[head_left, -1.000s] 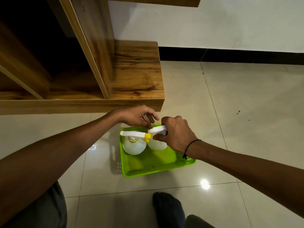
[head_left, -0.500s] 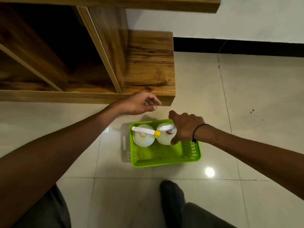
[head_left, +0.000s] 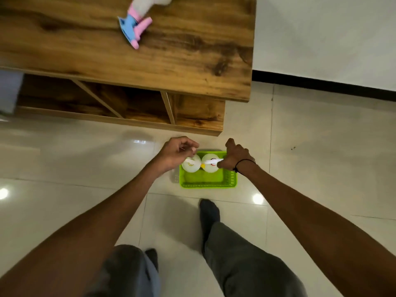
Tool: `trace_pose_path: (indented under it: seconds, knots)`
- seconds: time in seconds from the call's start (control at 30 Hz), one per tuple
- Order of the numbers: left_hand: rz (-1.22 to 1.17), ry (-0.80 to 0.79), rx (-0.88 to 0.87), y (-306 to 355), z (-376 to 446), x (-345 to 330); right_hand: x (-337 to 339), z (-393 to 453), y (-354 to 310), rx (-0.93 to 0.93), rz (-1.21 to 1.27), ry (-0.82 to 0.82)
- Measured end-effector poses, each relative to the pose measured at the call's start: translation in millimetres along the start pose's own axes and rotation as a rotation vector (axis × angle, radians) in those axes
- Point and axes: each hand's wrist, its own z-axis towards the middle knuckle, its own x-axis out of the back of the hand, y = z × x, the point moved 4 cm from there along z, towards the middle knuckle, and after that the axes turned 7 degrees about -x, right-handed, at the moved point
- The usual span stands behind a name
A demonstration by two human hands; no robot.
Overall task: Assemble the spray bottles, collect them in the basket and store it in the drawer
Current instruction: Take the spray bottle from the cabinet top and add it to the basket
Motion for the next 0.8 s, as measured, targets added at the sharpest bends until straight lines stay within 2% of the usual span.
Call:
trace_pose_path:
  seconds: [0.2,0.47,0.7,0.8]
  knots:
    - [-0.148,0.107,0.048,87,-56,28,58,-85,-14,-0.041,0.192,-0.008]
    - [-0.150,0.238,0.053,198,-70,83,148,-157,-74,0.009,0.334,0.040]
    - [-0.191,0.390,0.115,224,-44,132,200,-165,-133,0.093,0.379,0.074]
    - [-0.113,0.451,0.096,224,-23,149,209,-151,-158,0.146,0.385,0.092]
